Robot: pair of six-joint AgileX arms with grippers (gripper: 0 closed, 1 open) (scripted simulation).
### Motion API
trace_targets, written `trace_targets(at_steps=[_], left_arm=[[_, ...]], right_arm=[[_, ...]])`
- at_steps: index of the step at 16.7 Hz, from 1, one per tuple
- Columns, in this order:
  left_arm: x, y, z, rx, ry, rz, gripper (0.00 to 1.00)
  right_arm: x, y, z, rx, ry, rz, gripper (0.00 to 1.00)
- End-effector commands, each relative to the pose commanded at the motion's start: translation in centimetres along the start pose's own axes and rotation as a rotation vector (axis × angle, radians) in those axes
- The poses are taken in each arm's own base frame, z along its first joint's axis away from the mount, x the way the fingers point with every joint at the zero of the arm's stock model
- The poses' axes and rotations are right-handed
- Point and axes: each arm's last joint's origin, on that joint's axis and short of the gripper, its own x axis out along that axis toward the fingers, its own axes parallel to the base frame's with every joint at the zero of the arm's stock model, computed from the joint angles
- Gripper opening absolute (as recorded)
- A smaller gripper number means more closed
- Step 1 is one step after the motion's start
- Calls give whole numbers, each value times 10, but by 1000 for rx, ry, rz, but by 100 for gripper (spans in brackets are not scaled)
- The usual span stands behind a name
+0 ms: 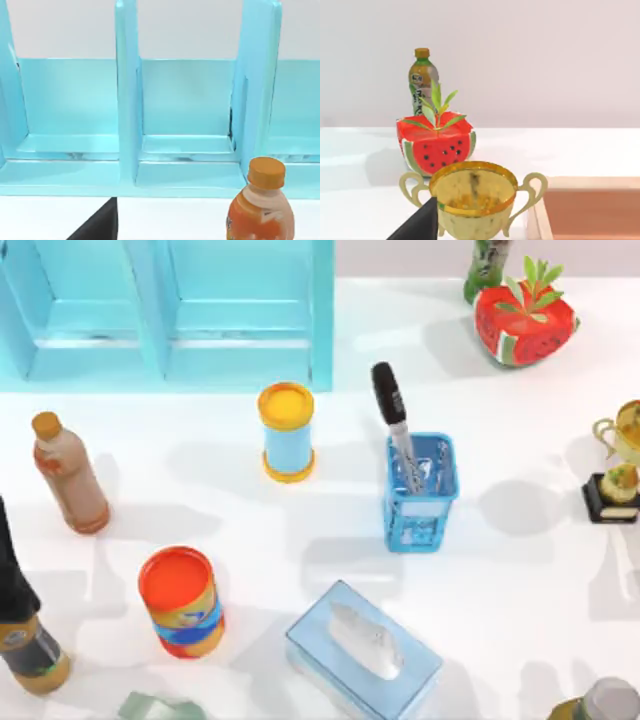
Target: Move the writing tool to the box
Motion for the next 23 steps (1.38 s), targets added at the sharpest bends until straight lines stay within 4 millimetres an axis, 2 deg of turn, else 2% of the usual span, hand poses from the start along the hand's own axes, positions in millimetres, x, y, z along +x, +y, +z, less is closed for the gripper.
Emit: trace_targets(at_steps=[4, 8, 11, 13, 15, 18, 20, 23], left_arm=[[0, 0, 0, 0, 0, 0, 100], [0, 0, 0, 0, 0, 0, 100], [0, 0, 0, 0, 0, 0, 100], [0, 0, 0, 0, 0, 0, 100], [0, 0, 0, 0, 0, 0, 100], [0, 0, 0, 0, 0, 0, 100], [0, 0, 0, 0, 0, 0, 100], [0, 0, 0, 0, 0, 0, 100]], right_arm=[[1, 2, 7, -8, 2, 33, 100], [10, 11, 35, -37, 42, 174, 100], [33, 22, 57, -59, 134, 315, 100], [60, 33, 62, -68, 237, 416, 100], [91, 47, 58, -71, 352, 518, 100], [134, 71, 42, -70, 492, 663, 100], [154, 87, 30, -69, 553, 746, 100], [174, 103, 15, -67, 606, 832, 100]])
